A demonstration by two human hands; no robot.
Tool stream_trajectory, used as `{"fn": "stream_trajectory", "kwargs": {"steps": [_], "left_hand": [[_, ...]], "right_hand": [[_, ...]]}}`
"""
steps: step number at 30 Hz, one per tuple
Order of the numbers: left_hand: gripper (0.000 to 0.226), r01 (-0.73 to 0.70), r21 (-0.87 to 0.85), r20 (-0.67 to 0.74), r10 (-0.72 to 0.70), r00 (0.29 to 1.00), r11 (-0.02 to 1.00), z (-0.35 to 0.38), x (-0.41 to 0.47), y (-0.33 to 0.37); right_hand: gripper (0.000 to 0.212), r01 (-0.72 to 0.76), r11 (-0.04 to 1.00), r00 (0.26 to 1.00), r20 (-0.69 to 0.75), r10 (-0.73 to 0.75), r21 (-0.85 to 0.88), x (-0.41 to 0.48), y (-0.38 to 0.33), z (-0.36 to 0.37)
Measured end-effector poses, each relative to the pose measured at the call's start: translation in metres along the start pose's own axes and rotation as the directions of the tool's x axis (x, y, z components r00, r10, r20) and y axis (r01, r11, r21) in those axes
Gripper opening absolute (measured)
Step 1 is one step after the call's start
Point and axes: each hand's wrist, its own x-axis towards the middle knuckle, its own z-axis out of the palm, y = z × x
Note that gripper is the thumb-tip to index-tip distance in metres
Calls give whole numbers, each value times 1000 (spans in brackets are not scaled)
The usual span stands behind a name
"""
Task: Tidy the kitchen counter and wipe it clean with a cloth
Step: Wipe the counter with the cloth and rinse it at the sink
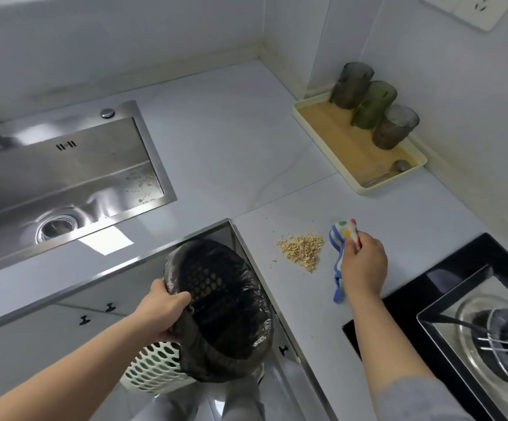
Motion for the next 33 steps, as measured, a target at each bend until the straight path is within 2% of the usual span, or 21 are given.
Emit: {"fn": "stream_trajectory", "kwargs": {"steps": [5, 9, 11, 14, 22, 25, 29, 33], "left_hand": [[33, 15, 11, -4, -15, 1000, 1000, 2, -1, 6], [33, 4, 24, -16, -3, 1000, 1000, 6, -4, 10], [39, 1, 39, -17, 0, 1000, 999, 6, -5, 11], [47, -6, 47, -29, 7, 1000, 999, 7, -3, 11], [45, 28, -7, 9, -28, 1000, 1000, 5, 0, 13], [42, 31, -21, 25, -31, 999, 999, 5, 2, 13], [37, 37, -44, 39, -36, 999, 998, 4, 5, 11], [33, 33, -37, 41, -31, 999, 999, 2, 8, 9]], "right_hand": [[27, 10, 999, 999, 45, -8, -34, 22, 0, 18], [35, 74, 995, 975, 216, -58, -68, 28, 0, 32], [36, 106, 992, 963, 256, -85, -69, 24, -1, 36], [38, 150, 987, 953, 276, -127, -64, 11, -3, 36], [38, 177, 984, 941, 292, -171, 7, -59, -19, 44], [36, 203, 976, 905, 365, -219, 82, -104, -34, 51], [32, 214, 957, 802, 523, -287, 197, -148, -50, 59], [27, 190, 959, 808, 521, -274, 209, -144, -53, 50]]}}
